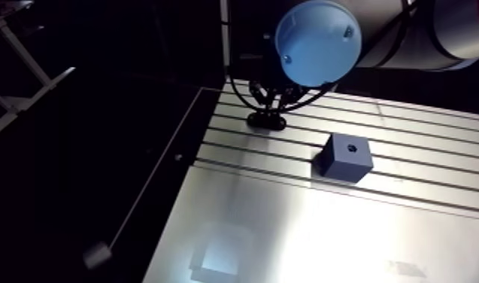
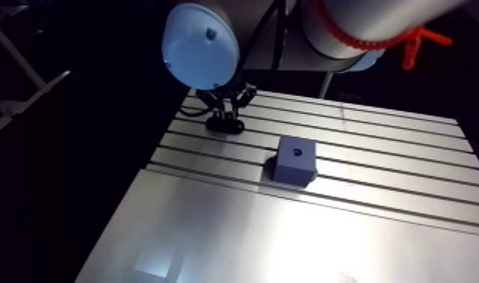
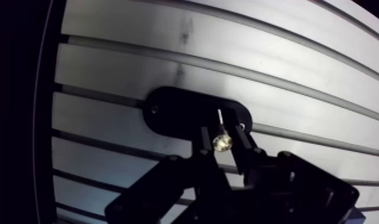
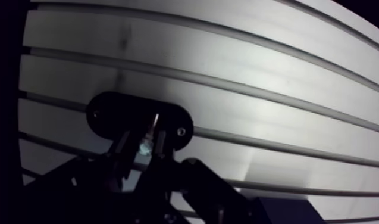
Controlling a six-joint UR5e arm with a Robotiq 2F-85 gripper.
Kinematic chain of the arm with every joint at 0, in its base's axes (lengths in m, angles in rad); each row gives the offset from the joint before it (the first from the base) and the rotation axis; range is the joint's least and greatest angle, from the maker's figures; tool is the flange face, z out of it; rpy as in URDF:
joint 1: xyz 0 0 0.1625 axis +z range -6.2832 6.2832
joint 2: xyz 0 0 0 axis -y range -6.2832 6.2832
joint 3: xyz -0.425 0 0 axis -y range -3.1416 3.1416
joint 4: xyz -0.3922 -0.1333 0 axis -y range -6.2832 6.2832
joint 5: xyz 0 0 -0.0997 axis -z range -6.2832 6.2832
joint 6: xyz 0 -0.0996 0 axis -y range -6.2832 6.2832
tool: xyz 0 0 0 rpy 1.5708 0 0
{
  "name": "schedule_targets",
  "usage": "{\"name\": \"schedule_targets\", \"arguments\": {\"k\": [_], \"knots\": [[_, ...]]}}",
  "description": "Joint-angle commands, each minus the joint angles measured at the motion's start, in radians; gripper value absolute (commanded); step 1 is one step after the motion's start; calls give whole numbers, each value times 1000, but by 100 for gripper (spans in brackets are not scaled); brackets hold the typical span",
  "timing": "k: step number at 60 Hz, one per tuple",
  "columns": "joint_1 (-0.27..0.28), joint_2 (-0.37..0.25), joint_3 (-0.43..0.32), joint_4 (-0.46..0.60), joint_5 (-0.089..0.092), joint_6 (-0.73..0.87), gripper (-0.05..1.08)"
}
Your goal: Pick up the M10 bolt and insert it into the hex recess until seated.
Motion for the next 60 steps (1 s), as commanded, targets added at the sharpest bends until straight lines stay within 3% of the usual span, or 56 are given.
{"name": "schedule_targets", "arguments": {"k": [1, 60], "knots": [[0, 0, 0, 0, -1, 0, 67], [-1, -1, -2, -1, 1, -20, 74]]}}
